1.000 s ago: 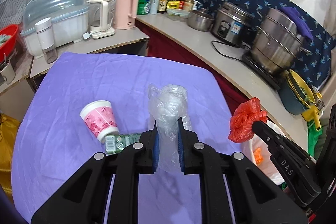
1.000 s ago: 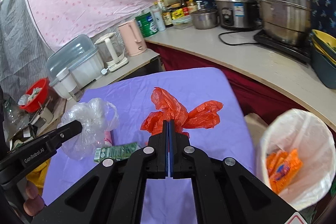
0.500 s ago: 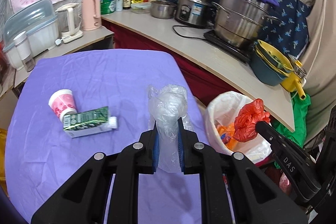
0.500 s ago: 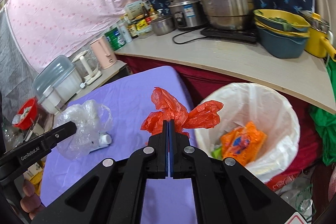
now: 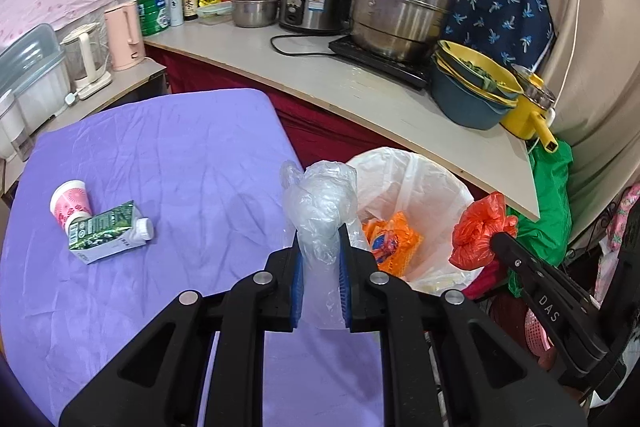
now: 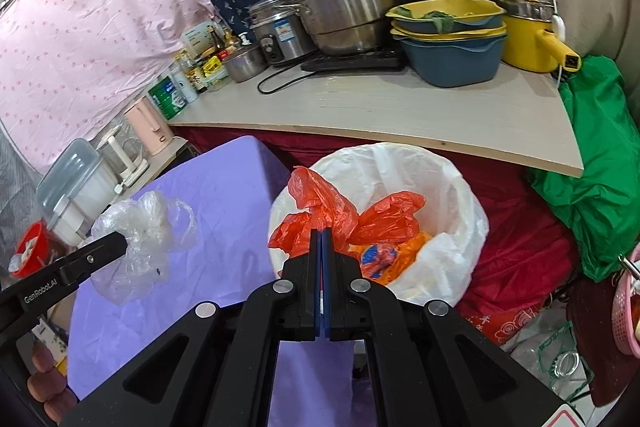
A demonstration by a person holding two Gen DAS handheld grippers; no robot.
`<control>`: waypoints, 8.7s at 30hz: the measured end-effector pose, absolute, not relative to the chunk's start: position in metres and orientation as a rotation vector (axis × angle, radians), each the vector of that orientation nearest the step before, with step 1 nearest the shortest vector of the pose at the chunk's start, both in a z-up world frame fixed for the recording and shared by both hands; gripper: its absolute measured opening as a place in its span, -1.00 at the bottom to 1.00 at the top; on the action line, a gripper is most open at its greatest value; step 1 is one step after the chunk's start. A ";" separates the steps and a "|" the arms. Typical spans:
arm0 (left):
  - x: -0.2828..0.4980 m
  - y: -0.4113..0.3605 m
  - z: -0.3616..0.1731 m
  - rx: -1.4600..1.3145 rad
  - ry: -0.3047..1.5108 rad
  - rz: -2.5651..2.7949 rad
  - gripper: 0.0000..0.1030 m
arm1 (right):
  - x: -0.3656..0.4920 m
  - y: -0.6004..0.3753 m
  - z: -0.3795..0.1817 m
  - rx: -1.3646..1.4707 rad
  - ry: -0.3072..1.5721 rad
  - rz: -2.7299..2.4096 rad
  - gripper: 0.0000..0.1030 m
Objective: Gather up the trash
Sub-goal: 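Carry clear bag and red bag over the bin and open both tools, then move both tools back toward the pink cup and green carton, then grasp the pink paper cup with left tool while right tool grasps green carton, then carry cup and carton over the bin and open both tools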
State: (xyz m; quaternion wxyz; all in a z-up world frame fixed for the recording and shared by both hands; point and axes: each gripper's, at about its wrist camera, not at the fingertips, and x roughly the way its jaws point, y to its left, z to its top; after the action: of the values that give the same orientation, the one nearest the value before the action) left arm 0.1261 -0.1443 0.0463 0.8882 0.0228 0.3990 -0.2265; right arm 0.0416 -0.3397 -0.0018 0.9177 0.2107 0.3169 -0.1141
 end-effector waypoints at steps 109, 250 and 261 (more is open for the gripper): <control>0.184 0.059 0.001 -0.207 0.894 -0.089 0.34 | 0.126 -0.165 -0.016 0.329 0.726 0.000 -0.02; 0.124 -0.092 0.017 -0.053 0.967 -0.438 0.14 | 0.029 -0.271 -0.005 0.462 0.618 -0.215 0.03; 0.113 -0.174 0.021 0.012 0.954 -0.533 0.14 | -0.001 -0.341 -0.009 0.509 0.579 -0.324 0.03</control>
State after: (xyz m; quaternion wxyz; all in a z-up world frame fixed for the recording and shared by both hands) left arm 0.1131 -0.1742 0.0207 0.8544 0.0058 0.4538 -0.2532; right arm -0.0013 -0.3410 -0.0088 0.9138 0.2472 0.2813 -0.1574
